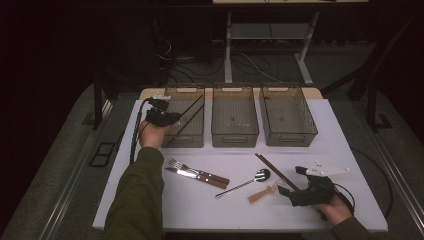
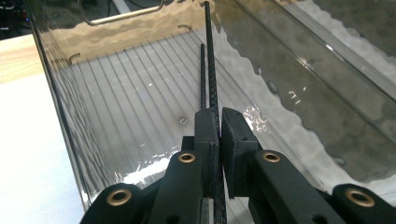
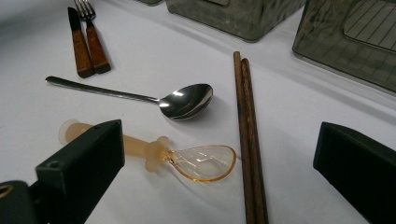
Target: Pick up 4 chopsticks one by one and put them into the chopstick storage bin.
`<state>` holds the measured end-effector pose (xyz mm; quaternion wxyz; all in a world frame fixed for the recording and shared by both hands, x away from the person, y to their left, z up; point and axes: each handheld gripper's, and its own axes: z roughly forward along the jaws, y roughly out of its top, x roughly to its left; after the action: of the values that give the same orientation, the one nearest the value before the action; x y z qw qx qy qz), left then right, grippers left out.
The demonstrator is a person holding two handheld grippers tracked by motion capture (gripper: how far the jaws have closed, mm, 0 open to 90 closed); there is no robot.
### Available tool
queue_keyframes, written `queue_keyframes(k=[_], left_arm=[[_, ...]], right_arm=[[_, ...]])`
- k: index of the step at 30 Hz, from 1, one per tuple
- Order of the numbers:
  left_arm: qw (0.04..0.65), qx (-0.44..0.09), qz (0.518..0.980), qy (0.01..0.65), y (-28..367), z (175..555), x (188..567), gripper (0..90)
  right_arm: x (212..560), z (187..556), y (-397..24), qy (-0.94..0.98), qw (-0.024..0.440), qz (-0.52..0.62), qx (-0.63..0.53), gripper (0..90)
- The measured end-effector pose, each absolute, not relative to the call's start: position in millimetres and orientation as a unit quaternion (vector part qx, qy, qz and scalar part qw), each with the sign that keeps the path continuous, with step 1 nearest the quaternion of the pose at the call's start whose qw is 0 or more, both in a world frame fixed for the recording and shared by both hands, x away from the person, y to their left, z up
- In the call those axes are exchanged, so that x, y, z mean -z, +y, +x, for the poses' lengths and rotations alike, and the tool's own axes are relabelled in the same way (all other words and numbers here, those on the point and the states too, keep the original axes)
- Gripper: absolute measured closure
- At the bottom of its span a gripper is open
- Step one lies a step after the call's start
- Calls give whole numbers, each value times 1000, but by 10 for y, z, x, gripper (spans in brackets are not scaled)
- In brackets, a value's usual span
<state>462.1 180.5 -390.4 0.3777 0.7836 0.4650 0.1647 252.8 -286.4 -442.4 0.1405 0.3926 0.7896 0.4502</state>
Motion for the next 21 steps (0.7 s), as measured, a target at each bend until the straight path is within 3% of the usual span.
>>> queue_keyframes(k=[3, 9, 21], left_arm=[[376, -169, 780, 471, 1805, 4620, 3907, 836], [381, -181, 778, 465, 1805, 4596, 3877, 694], [410, -172, 791, 422, 1741, 4470, 3771, 550]], right_arm=[[4424, 2527, -2862, 790, 141, 393, -450, 15], [4424, 2529, -2862, 790, 140, 392, -450, 15], [4425, 2541, -2853, 790, 139, 392, -450, 15]])
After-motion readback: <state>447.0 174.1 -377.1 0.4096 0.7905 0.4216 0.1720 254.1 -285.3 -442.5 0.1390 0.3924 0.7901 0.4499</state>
